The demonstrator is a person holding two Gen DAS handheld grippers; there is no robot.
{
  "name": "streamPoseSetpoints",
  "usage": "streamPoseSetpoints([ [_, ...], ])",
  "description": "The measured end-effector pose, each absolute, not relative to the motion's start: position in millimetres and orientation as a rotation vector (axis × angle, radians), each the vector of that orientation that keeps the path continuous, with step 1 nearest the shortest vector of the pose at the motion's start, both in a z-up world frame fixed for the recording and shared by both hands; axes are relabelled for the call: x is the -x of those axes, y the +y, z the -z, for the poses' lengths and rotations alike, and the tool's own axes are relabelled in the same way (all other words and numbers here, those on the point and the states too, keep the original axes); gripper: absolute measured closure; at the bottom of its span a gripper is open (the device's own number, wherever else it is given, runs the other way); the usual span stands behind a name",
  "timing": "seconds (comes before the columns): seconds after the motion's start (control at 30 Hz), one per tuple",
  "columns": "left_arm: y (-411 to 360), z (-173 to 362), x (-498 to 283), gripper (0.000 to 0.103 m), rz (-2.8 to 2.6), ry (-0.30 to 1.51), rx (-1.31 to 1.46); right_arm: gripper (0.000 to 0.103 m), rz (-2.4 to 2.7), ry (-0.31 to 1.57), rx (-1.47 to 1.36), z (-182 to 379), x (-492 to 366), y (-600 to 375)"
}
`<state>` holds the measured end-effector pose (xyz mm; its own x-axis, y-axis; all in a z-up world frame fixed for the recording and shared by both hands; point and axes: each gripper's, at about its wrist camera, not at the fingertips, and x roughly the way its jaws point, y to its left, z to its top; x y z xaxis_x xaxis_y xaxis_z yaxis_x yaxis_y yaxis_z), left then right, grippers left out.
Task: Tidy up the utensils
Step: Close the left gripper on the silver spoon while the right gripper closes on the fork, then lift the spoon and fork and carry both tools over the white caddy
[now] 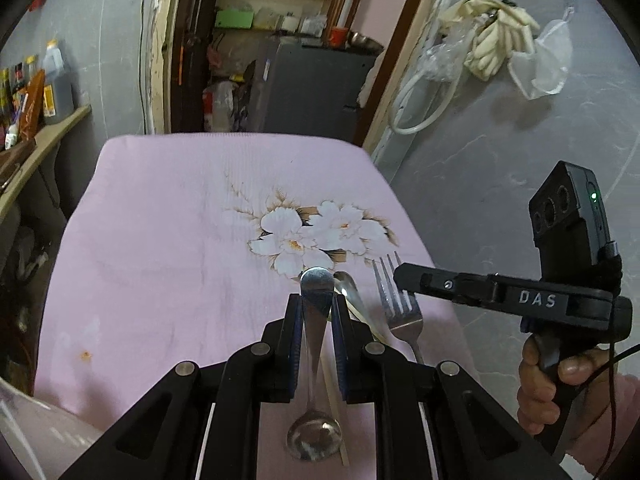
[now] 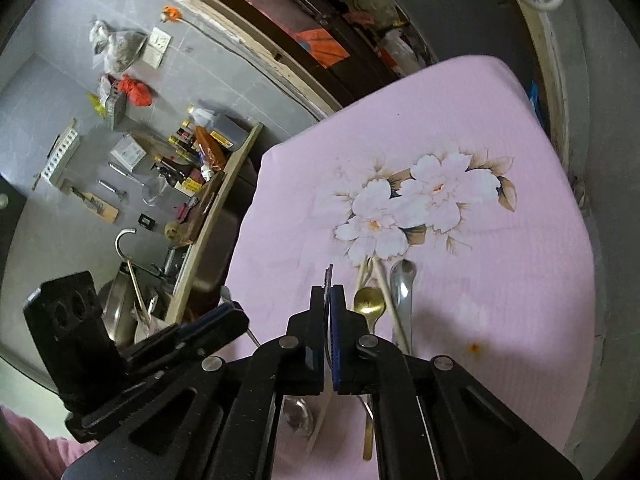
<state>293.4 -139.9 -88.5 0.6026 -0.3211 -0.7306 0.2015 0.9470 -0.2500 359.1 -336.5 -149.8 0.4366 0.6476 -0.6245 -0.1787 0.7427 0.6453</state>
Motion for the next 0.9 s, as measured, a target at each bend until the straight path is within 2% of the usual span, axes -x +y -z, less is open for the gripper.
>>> streamPoseSetpoints([
  [0.4, -134, 70, -243, 0.091, 0.37, 0.751, 0.066, 0.101, -0.422, 0.88, -0.51, 124, -293, -341],
  [0.43, -134, 69, -238, 0.099, 0.373, 0.742, 0.05, 0.101, -0.409, 0.876, -0.515, 124, -288, -341],
  [0.47, -134, 68, -235, 0.1, 0.369, 0.736, 0.034, 0.101, -0.4, 0.871, -0.52, 123, -281, -340],
  [0.9, -119, 58, -224, 0.101, 0.433, 0.721, 0.032, 0.101, -0.296, 0.785, -0.557, 109, -232, -328],
])
